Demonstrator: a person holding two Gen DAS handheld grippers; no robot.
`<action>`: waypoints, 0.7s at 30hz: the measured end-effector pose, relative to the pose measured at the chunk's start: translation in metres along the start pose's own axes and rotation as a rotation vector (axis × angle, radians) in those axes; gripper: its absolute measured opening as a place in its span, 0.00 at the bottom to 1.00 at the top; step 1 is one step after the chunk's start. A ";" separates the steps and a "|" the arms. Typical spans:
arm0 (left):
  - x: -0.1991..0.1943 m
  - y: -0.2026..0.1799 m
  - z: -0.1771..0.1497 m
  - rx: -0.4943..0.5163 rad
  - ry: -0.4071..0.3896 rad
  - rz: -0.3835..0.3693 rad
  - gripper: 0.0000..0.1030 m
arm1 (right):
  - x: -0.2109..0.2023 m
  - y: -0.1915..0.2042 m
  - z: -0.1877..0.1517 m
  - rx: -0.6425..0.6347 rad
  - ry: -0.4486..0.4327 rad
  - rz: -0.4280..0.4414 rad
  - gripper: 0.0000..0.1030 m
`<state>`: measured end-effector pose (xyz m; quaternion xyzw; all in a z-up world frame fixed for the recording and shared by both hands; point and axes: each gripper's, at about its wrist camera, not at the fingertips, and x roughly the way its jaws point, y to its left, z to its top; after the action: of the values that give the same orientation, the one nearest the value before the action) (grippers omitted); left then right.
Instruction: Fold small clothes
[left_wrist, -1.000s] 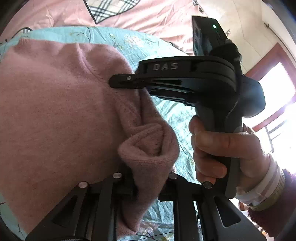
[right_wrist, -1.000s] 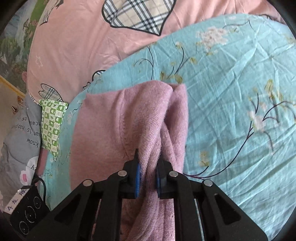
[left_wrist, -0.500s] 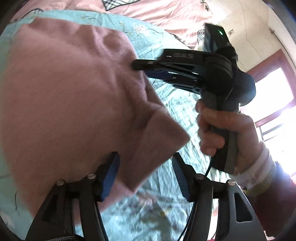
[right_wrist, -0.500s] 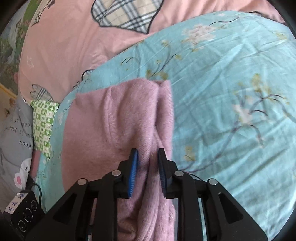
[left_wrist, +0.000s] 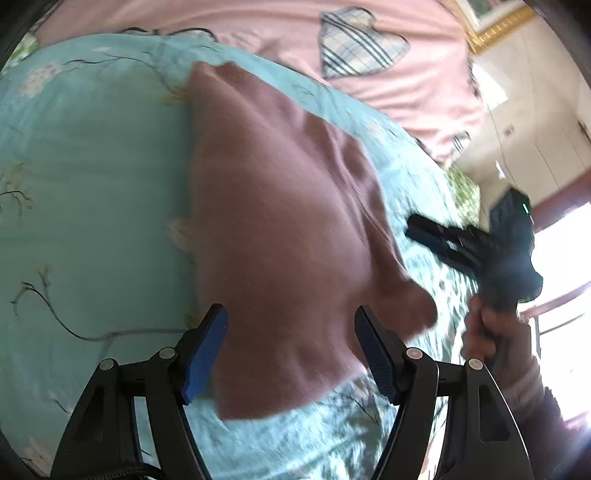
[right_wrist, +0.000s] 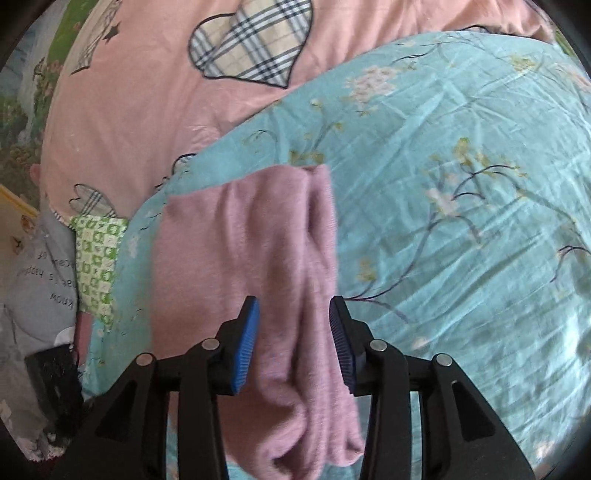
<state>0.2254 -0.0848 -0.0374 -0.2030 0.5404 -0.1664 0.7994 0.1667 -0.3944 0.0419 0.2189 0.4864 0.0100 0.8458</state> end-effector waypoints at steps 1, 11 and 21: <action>-0.001 0.005 0.006 -0.018 -0.004 0.008 0.70 | 0.001 0.004 -0.001 -0.007 0.009 0.012 0.40; 0.019 0.023 0.047 -0.110 -0.017 0.037 0.74 | 0.029 0.005 -0.015 -0.004 0.087 0.009 0.40; 0.053 0.018 0.066 -0.139 0.005 0.063 0.74 | 0.021 0.007 -0.005 -0.003 0.045 0.056 0.09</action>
<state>0.3072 -0.0851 -0.0663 -0.2405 0.5589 -0.1037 0.7868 0.1751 -0.3813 0.0249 0.2309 0.4989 0.0390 0.8344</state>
